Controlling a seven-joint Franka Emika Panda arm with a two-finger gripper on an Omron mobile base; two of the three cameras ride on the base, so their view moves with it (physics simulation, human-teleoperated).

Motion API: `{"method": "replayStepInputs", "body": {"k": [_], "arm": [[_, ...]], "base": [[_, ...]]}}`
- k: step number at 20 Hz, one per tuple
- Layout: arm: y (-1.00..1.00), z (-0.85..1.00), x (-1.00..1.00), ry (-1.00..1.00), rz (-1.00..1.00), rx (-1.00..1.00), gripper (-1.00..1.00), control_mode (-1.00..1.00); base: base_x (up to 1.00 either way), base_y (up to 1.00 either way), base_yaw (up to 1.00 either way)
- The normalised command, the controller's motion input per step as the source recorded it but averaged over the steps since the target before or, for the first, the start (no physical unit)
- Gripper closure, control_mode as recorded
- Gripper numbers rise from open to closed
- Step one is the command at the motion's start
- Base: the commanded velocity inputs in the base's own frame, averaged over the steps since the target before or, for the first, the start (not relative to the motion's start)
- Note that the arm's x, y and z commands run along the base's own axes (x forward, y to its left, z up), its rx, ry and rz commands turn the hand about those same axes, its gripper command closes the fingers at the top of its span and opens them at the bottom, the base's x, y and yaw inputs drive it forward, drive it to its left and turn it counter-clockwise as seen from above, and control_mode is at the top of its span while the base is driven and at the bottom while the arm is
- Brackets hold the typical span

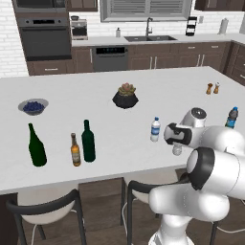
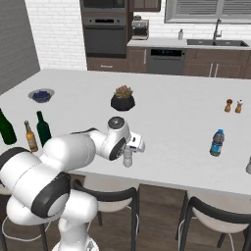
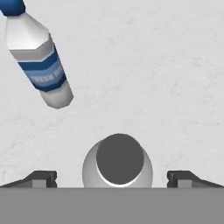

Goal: Move the plastic bottles in the middle to the plastics group, and the glass bottles in the middle to the glass group.

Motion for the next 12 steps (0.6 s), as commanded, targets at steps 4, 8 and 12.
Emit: {"method": "replayStepInputs", "body": {"k": [4, 8, 12], "arm": [[0.00, 0.00, 0.00, 0.00, 0.00, 0.00, 1.00, -1.00], [0.00, 0.00, 0.00, 0.00, 0.00, 0.00, 1.00, -1.00], [-0.09, 0.04, 0.00, 0.00, 0.00, 0.00, 1.00, -1.00]], "base": [[0.00, 0.00, 0.00], [0.00, 0.00, 0.00], [0.00, 0.00, 0.00]]}}
